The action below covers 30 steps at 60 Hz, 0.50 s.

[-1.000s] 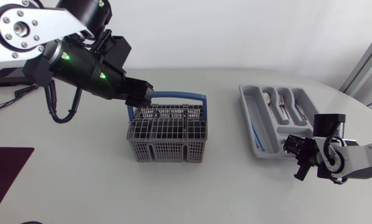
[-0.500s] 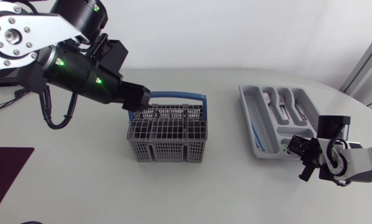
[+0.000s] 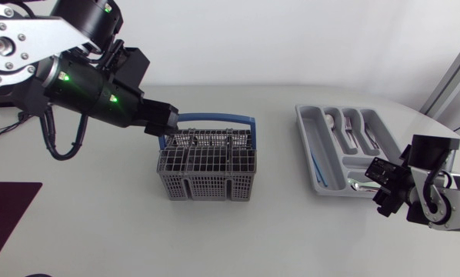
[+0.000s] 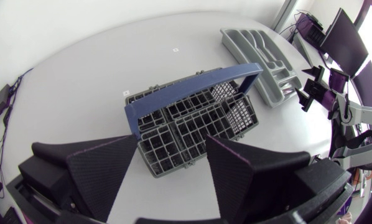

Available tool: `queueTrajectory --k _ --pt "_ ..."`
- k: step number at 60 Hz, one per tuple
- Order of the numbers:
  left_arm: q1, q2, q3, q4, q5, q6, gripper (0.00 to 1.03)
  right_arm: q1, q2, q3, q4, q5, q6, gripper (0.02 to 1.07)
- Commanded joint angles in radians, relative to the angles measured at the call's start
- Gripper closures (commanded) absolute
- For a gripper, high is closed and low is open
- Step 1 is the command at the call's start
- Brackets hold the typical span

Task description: Unload the cutlery basket into the drawer organizer.

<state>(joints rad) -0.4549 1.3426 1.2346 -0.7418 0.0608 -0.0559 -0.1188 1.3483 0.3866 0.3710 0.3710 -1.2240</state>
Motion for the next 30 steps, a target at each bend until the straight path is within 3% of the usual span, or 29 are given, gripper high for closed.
queueTrajectory --k 1,10,23,30 --pt "0.016 -0.033 -0.037 0.002 -0.007 0.001 0.07 0.036 -0.058 -0.008 -0.049 0.005 0.04 0.07" --pt "0.032 -0.063 -0.067 0.002 -0.007 0.011 0.07 0.151 -0.173 0.035 -0.222 -0.004 0.198 0.07" --pt "0.036 -0.109 -0.136 0.005 -0.007 0.011 0.07 0.459 -0.27 0.138 -0.44 -0.004 0.482 0.08" --pt "0.028 -0.126 -0.156 0.005 0.007 0.008 0.12 0.588 -0.258 0.193 -0.494 -0.034 0.584 0.22"
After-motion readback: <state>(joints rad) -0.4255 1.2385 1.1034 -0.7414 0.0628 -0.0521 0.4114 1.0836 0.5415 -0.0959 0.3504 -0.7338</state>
